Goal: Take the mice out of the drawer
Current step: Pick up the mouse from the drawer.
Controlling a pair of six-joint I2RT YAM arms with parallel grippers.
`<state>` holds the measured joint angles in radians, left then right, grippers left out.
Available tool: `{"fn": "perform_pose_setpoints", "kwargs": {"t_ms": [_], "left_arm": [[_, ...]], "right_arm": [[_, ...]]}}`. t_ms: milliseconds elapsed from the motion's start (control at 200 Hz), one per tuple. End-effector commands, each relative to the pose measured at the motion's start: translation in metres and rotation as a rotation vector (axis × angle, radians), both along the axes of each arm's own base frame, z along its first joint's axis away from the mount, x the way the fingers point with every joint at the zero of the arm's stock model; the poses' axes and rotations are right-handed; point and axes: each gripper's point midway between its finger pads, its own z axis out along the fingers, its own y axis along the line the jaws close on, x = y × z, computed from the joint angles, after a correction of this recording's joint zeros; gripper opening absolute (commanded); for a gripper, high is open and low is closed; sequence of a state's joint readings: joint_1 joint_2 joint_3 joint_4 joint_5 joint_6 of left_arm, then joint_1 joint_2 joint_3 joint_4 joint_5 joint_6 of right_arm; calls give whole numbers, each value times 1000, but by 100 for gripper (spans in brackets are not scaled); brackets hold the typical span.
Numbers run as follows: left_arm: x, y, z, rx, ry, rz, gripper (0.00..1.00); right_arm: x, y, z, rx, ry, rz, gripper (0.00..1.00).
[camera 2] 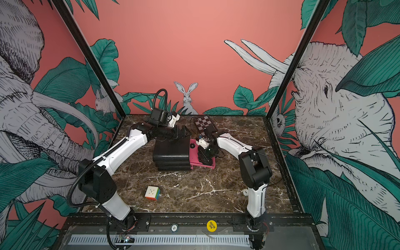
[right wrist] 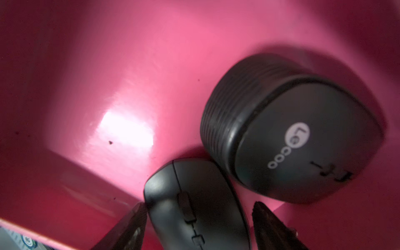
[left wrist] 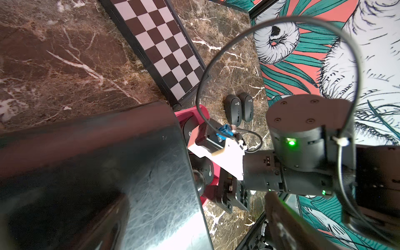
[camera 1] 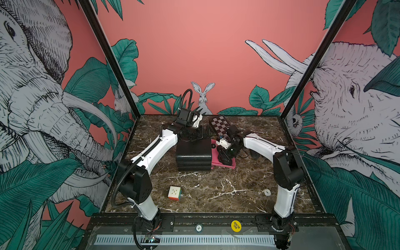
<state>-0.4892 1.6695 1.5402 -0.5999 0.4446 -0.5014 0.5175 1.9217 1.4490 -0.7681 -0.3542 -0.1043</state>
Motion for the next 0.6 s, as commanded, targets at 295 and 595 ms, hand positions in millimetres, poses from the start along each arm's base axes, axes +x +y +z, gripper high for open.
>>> {"fn": "perform_pose_setpoints", "kwargs": {"t_ms": [295,595], "left_arm": [[-3,9,-29,64,89,26,99],[-2,7,-27,52,86,24,99]], "right_arm": [[-12,-8,-29,-72,56,14,68],[-4,-9,-8,-74,8,5,53]]}}
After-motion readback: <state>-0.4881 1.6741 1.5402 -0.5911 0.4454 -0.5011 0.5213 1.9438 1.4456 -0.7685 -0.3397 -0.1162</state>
